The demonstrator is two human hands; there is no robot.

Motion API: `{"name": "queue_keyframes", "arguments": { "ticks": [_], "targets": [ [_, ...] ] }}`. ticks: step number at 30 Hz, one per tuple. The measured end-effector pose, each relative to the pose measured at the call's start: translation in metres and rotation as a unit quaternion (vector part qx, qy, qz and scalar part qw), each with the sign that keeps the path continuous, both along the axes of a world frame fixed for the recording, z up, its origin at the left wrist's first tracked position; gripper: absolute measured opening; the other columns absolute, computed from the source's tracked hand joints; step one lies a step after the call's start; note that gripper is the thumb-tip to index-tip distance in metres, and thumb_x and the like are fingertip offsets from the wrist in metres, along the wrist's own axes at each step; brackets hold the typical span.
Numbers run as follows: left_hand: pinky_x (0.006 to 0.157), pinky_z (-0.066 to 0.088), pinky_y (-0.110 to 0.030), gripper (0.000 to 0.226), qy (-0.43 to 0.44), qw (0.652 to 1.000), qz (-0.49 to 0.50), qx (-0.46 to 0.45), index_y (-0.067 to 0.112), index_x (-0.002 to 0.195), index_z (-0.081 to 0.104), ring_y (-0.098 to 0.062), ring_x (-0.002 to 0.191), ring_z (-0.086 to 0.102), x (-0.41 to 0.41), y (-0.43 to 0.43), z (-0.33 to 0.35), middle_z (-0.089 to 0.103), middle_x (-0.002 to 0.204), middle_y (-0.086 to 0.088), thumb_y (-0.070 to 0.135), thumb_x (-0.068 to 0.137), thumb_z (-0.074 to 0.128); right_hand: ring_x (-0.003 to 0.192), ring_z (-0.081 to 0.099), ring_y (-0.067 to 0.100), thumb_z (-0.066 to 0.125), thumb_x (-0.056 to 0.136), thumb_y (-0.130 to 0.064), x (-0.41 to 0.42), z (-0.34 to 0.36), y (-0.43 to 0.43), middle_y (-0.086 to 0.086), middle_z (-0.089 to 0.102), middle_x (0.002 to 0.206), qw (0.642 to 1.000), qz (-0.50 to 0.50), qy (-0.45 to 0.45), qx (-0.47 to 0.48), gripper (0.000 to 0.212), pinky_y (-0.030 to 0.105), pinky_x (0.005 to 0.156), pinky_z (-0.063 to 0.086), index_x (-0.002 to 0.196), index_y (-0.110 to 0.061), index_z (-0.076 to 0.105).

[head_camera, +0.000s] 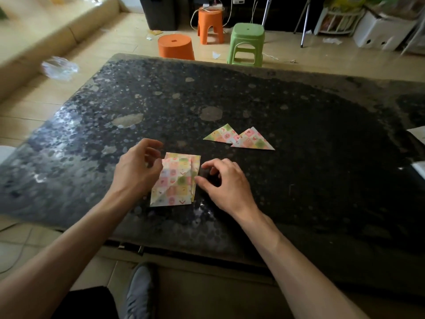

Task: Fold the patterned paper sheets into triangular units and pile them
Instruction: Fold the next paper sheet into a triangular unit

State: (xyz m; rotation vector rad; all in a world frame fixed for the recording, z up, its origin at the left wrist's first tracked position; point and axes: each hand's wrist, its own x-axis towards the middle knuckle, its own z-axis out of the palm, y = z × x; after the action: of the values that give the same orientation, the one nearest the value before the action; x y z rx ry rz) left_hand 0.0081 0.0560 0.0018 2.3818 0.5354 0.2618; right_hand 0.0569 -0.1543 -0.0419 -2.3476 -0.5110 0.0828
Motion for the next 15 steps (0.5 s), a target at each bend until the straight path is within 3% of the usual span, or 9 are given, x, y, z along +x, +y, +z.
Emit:
{"name": "queue_keyframes", "arguments": {
  "ticks": [3, 7, 12, 15],
  "targets": [
    [0.092, 0.056, -0.046, 0.052, 0.076, 0.997, 0.018, 0.026, 0.024, 0.130, 0.059, -0.019, 0.100, 0.066, -0.007, 0.017, -0.006, 0.068, 0.108, 0.003, 0.034, 0.084, 0.082, 0.105, 0.051, 0.015, 0.068, 0.083, -0.072, -0.013, -0.003, 0.021, -0.005, 0.058, 0.107, 0.998, -0.038, -0.031, -0.041, 0.052, 0.035, 0.093, 0.047, 0.110, -0.028, 0.067],
    [0.090, 0.055, -0.044, 0.062, 0.124, 0.992, 0.003, 0.013, 0.026, 0.130, 0.055, -0.018, 0.099, 0.067, -0.009, 0.017, -0.011, 0.064, 0.092, 0.015, 0.042, 0.079, 0.086, 0.109, 0.047, 0.020, 0.065, 0.076, -0.082, -0.021, -0.004, 0.039, -0.002, 0.056, 0.111, 0.991, -0.090, -0.038, -0.091, 0.063, 0.038, 0.096, 0.044, 0.106, -0.027, 0.060],
    [0.076, 0.051, -0.035, 0.064, 0.099, 0.995, -0.016, 0.025, 0.030, 0.130, 0.054, -0.010, 0.087, 0.062, -0.009, 0.010, -0.015, 0.060, 0.088, 0.017, 0.036, 0.077, 0.089, 0.110, 0.045, 0.017, 0.075, 0.079, -0.068, -0.022, -0.001, 0.045, -0.003, 0.057, 0.115, 0.990, -0.111, -0.015, -0.082, 0.051, 0.034, 0.096, 0.043, 0.107, -0.028, 0.062],
    [0.072, 0.046, -0.031, 0.060, 0.084, 0.996, -0.018, 0.014, 0.031, 0.127, 0.055, -0.004, 0.082, 0.059, -0.010, 0.009, -0.014, 0.062, 0.087, 0.014, 0.034, 0.077, 0.089, 0.102, 0.053, 0.014, 0.081, 0.082, -0.052, -0.020, -0.001, 0.043, -0.008, 0.064, 0.102, 0.992, -0.124, 0.015, 0.018, 0.033, 0.036, 0.092, 0.050, 0.098, -0.028, 0.066]
  ]
}}
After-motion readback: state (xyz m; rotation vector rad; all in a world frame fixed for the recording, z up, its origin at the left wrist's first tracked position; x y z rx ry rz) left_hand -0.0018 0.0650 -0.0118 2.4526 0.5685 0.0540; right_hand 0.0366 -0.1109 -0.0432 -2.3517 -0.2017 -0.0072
